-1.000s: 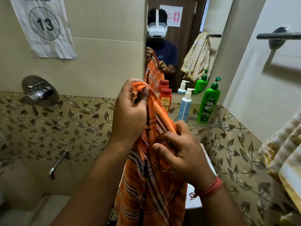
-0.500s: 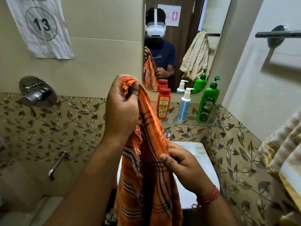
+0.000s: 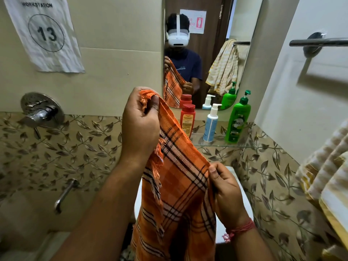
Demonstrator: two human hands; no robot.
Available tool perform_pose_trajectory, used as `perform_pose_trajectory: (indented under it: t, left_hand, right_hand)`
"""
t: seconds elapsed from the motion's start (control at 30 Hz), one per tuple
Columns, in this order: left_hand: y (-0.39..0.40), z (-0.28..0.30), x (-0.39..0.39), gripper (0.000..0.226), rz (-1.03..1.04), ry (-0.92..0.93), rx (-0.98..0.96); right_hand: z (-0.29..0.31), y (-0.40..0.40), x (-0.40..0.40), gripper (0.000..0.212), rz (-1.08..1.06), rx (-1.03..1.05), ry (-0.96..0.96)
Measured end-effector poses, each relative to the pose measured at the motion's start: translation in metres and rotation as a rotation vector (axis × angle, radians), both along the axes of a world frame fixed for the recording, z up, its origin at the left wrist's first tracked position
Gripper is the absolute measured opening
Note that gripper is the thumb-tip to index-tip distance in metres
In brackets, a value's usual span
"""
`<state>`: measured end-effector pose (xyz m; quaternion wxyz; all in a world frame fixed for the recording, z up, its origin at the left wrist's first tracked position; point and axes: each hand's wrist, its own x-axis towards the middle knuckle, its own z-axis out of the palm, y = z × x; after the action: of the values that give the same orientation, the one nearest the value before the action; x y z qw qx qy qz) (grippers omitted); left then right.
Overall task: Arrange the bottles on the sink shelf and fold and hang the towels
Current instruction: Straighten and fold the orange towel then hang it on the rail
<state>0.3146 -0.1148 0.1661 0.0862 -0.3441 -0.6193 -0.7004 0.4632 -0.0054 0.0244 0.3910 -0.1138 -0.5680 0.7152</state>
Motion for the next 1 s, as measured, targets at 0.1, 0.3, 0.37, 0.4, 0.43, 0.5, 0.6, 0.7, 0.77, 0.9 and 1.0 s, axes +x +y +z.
perform_pose_trajectory:
  t: [0.1, 0.3, 0.37, 0.4, 0.43, 0.5, 0.6, 0.7, 0.77, 0.9, 1.0]
  left_hand:
    - [0.0, 0.0, -0.001, 0.007, 0.02, 0.0, -0.004]
    - [-0.001, 0.0, -0.004, 0.008, 0.061, 0.001, 0.014]
    - [-0.001, 0.001, -0.006, 0.014, 0.085, -0.002, 0.027]
    - [-0.001, 0.001, -0.006, 0.017, 0.091, -0.003, 0.031]
    - [-0.001, 0.001, -0.007, 0.019, 0.091, -0.004, 0.034]
    - [-0.001, 0.001, -0.008, 0.021, 0.095, 0.001, 0.036]
    - [-0.003, -0.002, -0.012, 0.022, 0.106, -0.026, 0.03]
    - [-0.006, -0.004, -0.016, 0.026, 0.099, -0.074, -0.003]
    - [-0.008, -0.009, -0.017, 0.036, 0.104, -0.103, -0.047]
    - [-0.012, -0.021, -0.004, 0.031, -0.171, 0.03, -0.232]
    - [-0.007, -0.032, 0.011, 0.048, -0.55, 0.233, -0.531]
  right_hand:
    - [0.008, 0.004, 0.003, 0.038, -0.083, 0.055, -0.054]
    - [0.012, 0.009, 0.008, 0.022, -0.218, 0.306, -0.157]
    - [0.007, 0.006, 0.008, 0.018, -0.111, 0.249, -0.12]
    - [0.004, 0.004, 0.009, 0.02, -0.022, 0.145, -0.068]
    - [0.0, 0.004, 0.01, 0.026, 0.07, 0.048, -0.029]
    - [-0.005, 0.006, 0.014, 0.035, 0.18, -0.028, -0.02]
    - [-0.002, 0.01, 0.017, 0.037, 0.158, 0.014, -0.062]
    - [0.009, 0.016, 0.023, 0.02, -0.072, 0.123, -0.114]
    - [0.021, 0.016, 0.026, 0.011, -0.197, 0.244, -0.18]
    - [0.053, 0.0, 0.024, 0.018, -0.234, 0.569, -0.289]
    - [0.073, -0.012, 0.017, 0.02, -0.228, 0.772, -0.313]
